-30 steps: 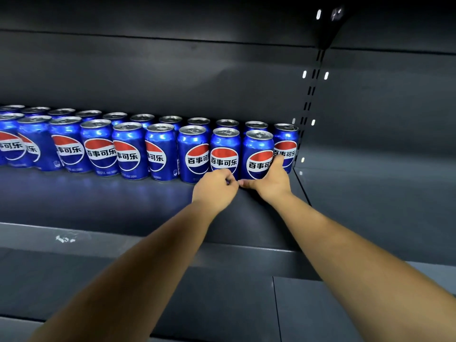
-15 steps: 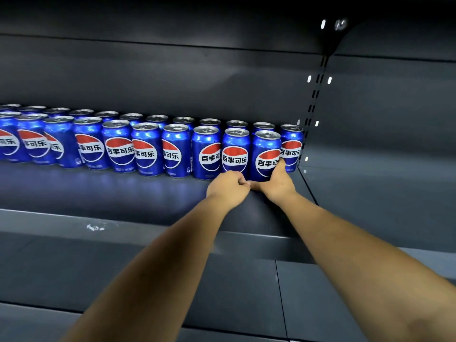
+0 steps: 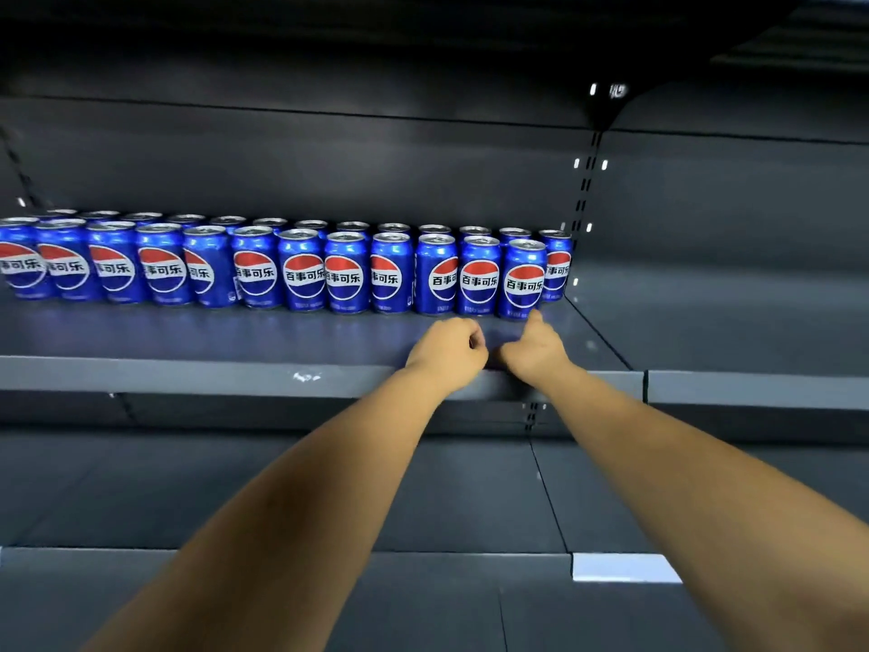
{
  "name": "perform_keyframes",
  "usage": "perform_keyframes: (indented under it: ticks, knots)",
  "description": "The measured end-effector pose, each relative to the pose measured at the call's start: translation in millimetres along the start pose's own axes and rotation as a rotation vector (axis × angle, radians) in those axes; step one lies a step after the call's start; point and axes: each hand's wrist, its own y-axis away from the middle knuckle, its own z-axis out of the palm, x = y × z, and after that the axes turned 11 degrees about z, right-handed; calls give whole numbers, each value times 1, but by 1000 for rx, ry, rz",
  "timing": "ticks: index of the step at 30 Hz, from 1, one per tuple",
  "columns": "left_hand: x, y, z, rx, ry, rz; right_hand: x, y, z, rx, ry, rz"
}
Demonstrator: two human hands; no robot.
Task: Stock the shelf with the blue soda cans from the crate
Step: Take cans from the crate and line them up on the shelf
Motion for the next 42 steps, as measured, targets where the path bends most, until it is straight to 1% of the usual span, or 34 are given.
perform_keyframes:
  ticks: [5, 8, 12, 16, 18, 22, 26, 28, 31, 35, 38, 42]
  knots:
    - [8, 68, -28, -44, 11, 41, -10, 85, 17, 32, 40, 15]
    - [6, 111, -45, -100, -9, 47, -15, 136, 29, 13, 84, 35]
    - [-1, 162, -67, -176, -65, 49, -19, 192, 46, -40, 95, -4]
    - [-9, 208, -84, -326, -285, 107, -17, 236, 65, -128, 113, -52]
    - [-16, 226, -88, -381, -356, 98, -14, 254, 73, -190, 149, -81]
    - [-31, 258, -84, -454, -396, 28, -4, 284, 87, -273, 214, -113]
    - [-41, 293, -74, -585, -471, 35, 13, 302, 103, -330, 236, -84]
    - [-44, 310, -70, -621, -500, 27, 25, 311, 111, -340, 248, -64]
    - [-45, 338, -64, -646, -507, 6, 46, 325, 123, -380, 276, -35]
    - [-49, 371, -57, -672, -460, -37, 67, 346, 137, -476, 429, -97]
    - [-53, 396, -58, -680, -427, -69, 73, 362, 147, -521, 509, -120]
    - [-68, 421, -66, -690, -416, -106, 68, 382, 165, -544, 523, -145]
